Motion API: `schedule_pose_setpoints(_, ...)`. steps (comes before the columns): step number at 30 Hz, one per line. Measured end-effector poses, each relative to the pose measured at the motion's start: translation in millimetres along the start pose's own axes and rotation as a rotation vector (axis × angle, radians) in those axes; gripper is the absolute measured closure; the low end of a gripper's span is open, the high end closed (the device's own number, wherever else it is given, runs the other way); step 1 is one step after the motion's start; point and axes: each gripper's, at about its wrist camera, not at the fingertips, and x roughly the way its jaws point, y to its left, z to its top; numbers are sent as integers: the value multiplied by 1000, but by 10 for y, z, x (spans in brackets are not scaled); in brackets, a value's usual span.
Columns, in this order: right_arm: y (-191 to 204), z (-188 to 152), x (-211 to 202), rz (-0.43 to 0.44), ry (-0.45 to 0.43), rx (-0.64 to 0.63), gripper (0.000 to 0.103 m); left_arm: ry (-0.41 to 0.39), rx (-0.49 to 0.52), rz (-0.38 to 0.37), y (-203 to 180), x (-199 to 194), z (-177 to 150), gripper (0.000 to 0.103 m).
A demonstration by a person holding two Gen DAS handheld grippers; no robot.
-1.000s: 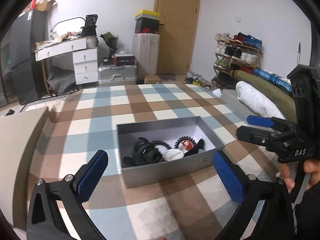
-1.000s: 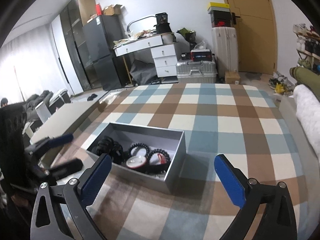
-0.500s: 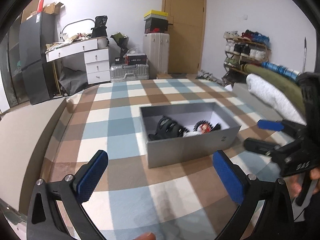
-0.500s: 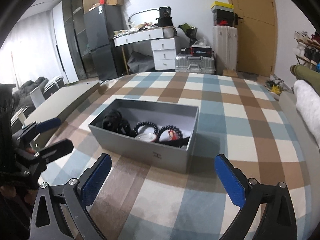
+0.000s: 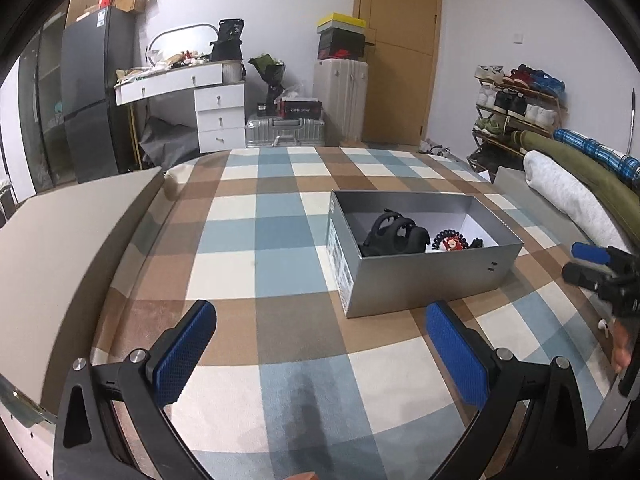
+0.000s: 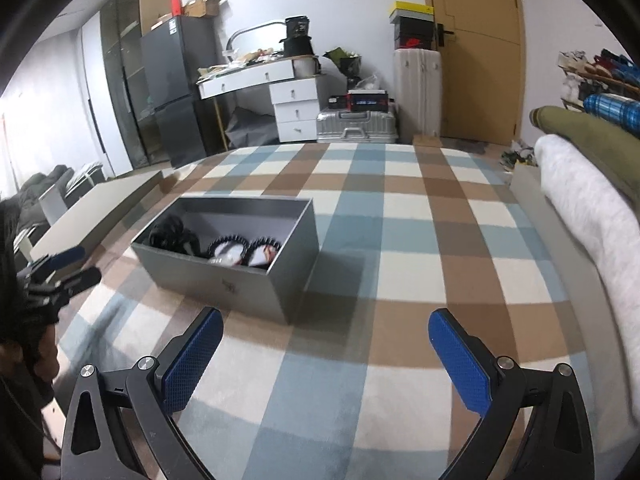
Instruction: Organize jewelry
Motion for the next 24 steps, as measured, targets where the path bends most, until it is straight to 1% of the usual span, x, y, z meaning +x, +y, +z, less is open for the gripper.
schedule_pose_setpoints(2, 80, -33, -29, 7, -25, -21, 0, 0, 10, 1, -35, 4, -9, 1)
schedule_pose_setpoints(5, 161, -45, -77, 42, -77, -36, 0, -4, 25, -6, -82, -6, -24, 1)
schedule_pose_setpoints(10, 189, -22, -81, 73, -108, -19, 0, -8, 35, -14, -115, -10, -28, 1)
schedule_pose_setpoints(24, 201, 16, -68, 103, -134, -9, 0, -17, 31, -34, -124, -24, -13, 1)
